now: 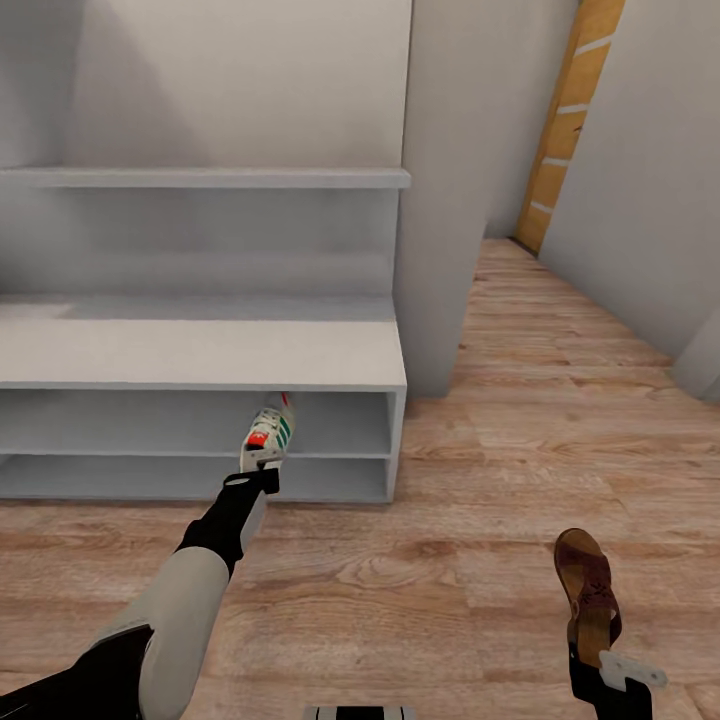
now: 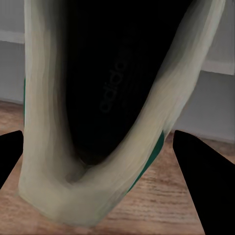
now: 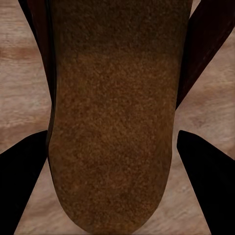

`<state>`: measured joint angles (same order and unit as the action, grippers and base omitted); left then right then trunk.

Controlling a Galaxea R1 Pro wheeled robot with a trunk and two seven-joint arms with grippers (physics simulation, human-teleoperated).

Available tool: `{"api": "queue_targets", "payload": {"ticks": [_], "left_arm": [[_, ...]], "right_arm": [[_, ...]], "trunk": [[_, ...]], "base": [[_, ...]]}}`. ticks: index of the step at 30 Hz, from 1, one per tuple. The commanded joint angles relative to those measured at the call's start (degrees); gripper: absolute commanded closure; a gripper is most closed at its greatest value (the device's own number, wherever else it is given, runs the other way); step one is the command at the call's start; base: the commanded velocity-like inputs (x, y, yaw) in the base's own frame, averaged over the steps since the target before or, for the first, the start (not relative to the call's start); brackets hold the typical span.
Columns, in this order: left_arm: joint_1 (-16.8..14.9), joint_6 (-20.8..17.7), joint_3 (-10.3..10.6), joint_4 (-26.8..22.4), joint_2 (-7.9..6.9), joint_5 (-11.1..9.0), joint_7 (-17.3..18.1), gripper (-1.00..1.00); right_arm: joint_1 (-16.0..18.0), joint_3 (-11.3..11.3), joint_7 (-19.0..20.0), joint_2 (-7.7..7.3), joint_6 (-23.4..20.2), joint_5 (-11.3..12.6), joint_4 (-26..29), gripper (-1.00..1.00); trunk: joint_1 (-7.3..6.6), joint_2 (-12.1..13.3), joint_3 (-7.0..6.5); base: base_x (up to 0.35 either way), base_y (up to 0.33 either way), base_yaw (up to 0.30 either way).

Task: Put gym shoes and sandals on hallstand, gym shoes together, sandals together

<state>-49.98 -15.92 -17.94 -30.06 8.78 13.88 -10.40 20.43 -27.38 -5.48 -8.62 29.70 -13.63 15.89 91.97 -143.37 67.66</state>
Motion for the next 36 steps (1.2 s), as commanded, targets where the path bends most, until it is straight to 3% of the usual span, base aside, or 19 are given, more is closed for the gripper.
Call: {"api": "queue_targets", "payload": {"ticks": [1, 18, 36], "left_arm": [[-0.03, -0.29, -0.34, -0.1, 0.08, 0.63, 0.12, 1.0], [-0.03, -0.32, -0.34, -0.09, 0.08, 0.62, 0.12, 1.0], [0.08, -0.25, -0.4, -0.25, 0.01, 0.69, 0.12, 1.0]], "right_arm": [[0.05, -0.22, -0.32, 0.01, 0.16, -0.61, -0.07, 1.0], [0.05, -0.22, -0.32, 0.01, 0.17, -0.61, -0.07, 1.0], [0.05, -0.22, -0.32, 0.01, 0.15, -0.61, -0.07, 1.0]], "trunk": [[-0.01, -0.02, 0.05], [-0.01, -0.02, 0.05], [-0.01, -0.02, 0.05]], "base": [[0.07, 0.0, 0.0], [0.286, 0.0, 0.0], [0.151, 0.0, 0.0]]}}
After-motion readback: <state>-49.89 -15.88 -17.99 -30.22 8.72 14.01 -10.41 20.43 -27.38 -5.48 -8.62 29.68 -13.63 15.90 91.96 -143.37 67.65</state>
